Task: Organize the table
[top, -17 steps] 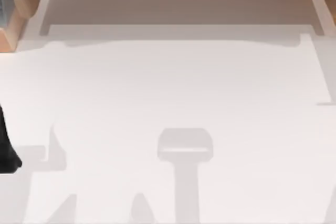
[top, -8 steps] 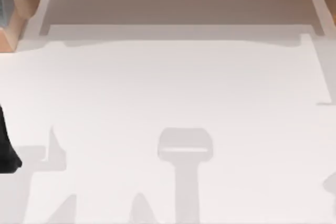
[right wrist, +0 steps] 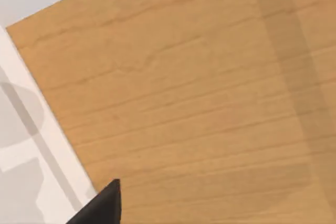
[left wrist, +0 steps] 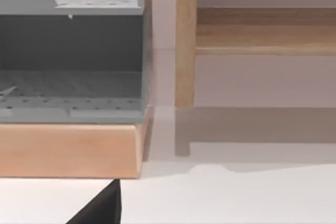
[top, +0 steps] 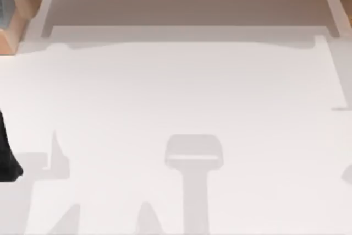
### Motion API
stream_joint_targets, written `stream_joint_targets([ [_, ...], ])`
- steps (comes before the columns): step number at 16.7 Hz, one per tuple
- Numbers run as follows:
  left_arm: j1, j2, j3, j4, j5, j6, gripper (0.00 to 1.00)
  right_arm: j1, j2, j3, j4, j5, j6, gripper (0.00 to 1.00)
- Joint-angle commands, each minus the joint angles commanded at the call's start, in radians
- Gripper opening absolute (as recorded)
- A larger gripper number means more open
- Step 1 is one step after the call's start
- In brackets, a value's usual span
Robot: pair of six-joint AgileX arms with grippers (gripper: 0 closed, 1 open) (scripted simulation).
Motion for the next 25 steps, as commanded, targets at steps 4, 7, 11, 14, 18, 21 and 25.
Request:
stream_joint_targets([
  [4,0.0,0.0,0.0,0.0,0.0,0.0,1.0,-0.033,0.143,-0.007,0.332,-0.046,-0.086,1.0],
  [7,0.0,0.0,0.0,0.0,0.0,0.0,1.0,-0.055,0.229,-0.004,0.517,-0.058,-0.124,1.0],
  [11,0.0,0.0,0.0,0.0,0.0,0.0,1.0,-0.082,0.31,0.013,0.686,-0.056,-0.154,1.0],
  [14,0.0,0.0,0.0,0.0,0.0,0.0,1.0,-0.092,0.329,0.024,0.741,-0.045,-0.157,1.0],
  [18,0.0,0.0,0.0,0.0,0.0,0.0,1.0,-0.093,0.331,0.024,0.746,-0.043,-0.156,1.0],
  [21,0.0,0.0,0.0,0.0,0.0,0.0,1.0,-0.087,0.329,0.025,0.742,-0.041,-0.156,1.0],
  [25,0.0,0.0,0.0,0.0,0.0,0.0,1.0,-0.046,0.351,0.087,0.701,0.005,-0.157,1.0],
])
